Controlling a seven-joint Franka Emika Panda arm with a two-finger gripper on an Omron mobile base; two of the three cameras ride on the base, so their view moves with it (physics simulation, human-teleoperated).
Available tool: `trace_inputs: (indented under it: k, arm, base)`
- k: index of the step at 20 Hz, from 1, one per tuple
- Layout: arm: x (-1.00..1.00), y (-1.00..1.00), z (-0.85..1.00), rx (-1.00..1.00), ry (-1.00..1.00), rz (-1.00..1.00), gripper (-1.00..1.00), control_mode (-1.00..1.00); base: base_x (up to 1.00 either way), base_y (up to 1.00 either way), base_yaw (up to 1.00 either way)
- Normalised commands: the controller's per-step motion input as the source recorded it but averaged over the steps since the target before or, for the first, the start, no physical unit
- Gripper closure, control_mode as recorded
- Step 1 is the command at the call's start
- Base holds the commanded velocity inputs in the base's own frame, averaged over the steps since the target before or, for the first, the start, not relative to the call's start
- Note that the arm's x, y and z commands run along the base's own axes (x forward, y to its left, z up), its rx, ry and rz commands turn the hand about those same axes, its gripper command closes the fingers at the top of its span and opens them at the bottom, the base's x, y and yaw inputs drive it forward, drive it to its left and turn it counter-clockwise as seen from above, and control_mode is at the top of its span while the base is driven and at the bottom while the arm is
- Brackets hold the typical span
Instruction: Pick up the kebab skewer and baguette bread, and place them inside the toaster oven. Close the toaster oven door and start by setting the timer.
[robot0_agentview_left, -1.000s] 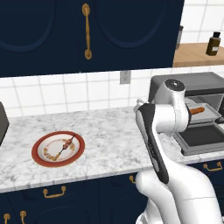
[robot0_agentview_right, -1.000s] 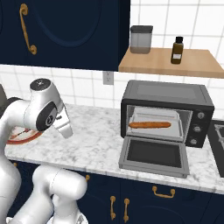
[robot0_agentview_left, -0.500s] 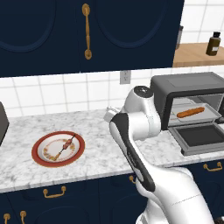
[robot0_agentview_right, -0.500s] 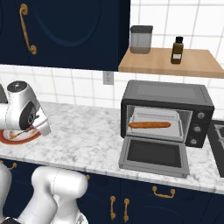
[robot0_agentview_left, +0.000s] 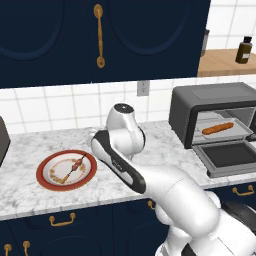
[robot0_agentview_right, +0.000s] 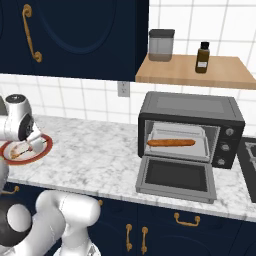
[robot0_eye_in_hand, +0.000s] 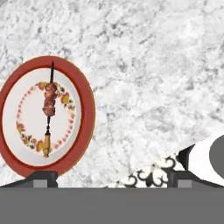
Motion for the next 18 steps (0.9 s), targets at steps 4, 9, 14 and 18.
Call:
trace_inputs:
  k: [4, 9, 14, 18]
  arm:
    - [0.69, 1.0, -0.48, 0.0, 0.11, 0.06, -1.0, -1.0]
    - [0.58, 0.67, -0.32, -0.03, 0.03, 0.02, -1.0, -1.0]
    - [0.28, 0.15, -0.37, -0.14, 0.03, 0.0, -1.0, -1.0]
    - [0.29, 0.07, -0.38, -0.09, 0.05, 0.0, -1.0, -1.0]
  base:
    - [0.0, 0.0, 0.0]
    - [0.0, 0.0, 0.0]
    - [0.0, 0.0, 0.0]
    - [0.0, 0.0, 0.0]
